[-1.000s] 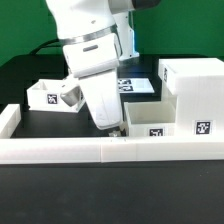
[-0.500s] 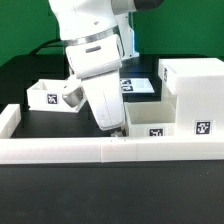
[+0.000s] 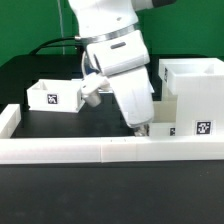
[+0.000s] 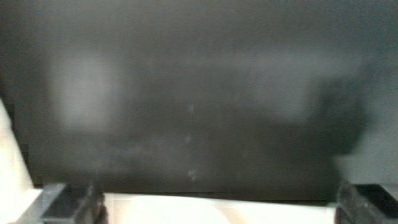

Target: Assemble drawer

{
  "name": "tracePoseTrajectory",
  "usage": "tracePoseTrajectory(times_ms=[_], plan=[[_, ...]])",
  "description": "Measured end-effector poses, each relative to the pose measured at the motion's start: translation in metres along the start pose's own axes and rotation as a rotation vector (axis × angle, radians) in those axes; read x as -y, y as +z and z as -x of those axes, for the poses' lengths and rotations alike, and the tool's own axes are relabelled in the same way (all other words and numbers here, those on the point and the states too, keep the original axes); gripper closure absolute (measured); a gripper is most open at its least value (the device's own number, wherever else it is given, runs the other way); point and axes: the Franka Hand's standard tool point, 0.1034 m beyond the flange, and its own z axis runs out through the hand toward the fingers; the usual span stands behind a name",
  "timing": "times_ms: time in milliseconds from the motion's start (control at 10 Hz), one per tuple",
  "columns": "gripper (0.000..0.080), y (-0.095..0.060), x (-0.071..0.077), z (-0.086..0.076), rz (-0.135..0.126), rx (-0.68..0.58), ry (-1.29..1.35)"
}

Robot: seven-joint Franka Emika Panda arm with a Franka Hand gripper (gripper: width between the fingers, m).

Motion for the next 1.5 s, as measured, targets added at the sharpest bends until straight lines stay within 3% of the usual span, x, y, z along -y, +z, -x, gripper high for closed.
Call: tracePoseTrajectory(times_ms=[200, 700, 1100, 1300, 1500], plan=[[0.0150, 0.004, -0.004, -0.013, 0.000, -0.001, 0.005], [0.0150, 0.004, -0.007, -0.024, -0.019, 0.020, 0.032], [0.0150, 0.004, -0.008, -0.023, -0.028, 0.055, 0.011], [0.0150, -0.002, -0.006, -0.005, -0.022, 0.066, 0.019], [0.0150, -0.019, -0.001, 0.021, 0.039, 0.089, 0.058]])
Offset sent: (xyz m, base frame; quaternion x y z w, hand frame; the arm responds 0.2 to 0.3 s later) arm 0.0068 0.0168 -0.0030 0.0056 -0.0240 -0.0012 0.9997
